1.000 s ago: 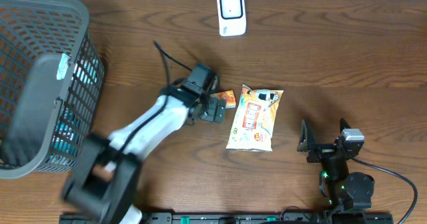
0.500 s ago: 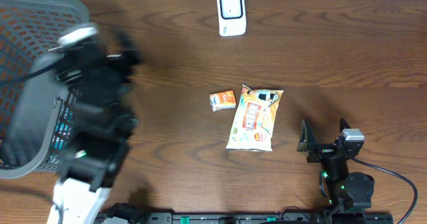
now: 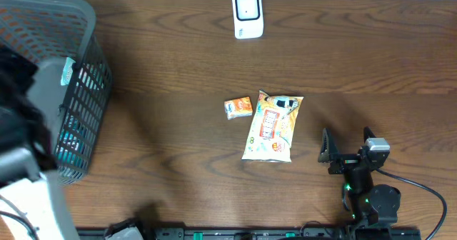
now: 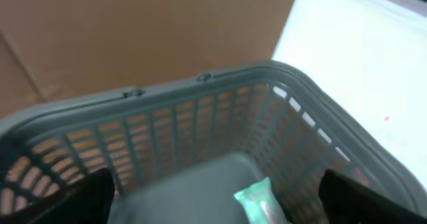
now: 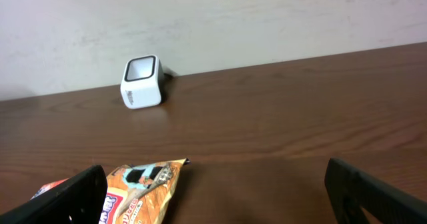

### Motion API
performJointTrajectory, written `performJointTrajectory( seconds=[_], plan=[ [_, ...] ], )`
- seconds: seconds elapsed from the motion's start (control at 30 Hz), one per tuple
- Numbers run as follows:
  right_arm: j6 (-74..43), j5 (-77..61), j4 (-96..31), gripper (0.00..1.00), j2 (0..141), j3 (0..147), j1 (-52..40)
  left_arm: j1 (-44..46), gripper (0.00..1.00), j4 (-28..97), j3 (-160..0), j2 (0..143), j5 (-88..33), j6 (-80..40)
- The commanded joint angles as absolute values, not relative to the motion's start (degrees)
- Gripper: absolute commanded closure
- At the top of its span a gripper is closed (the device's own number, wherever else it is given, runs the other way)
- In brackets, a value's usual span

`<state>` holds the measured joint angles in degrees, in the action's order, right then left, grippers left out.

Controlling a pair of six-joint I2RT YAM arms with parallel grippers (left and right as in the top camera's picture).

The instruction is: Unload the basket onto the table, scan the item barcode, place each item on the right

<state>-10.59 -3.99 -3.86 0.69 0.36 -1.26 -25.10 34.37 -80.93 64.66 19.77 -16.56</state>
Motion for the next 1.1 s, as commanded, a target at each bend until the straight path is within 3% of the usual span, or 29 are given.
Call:
performJointTrajectory(
  seconds=[0.0,0.13,0.3,0.57,1.07],
  plan=[
    [-10.00,-3.53,-4.08,0.01,0.32,0.32,-1.50,-31.20,0.02,39.83,-88.97,70.94,0.25,-16.88],
    [-10.00,-3.53,-4.08,0.01,0.32,0.32,-1.50,-34.92,0.02,45.56,-91.59,76.20,-9.87,-6.13],
    [-10.00,-3.53,-4.08,0.01,0.32,0.32,-1.50,-36.27,0.02,54.24,-91.57,81.54,-9.85,0.78],
    [-10.00,-3.53,-4.08,0.01,0.32,0.32,-1.50,-36.64,0.02,59.72,-89.38,89.89,0.73,1.72],
    [-10.00,-3.53,-4.08,0.01,0.32,0.32,-1.50,-36.62,0.02,66.74,-88.60,104.71,0.69,5.63]
  ],
)
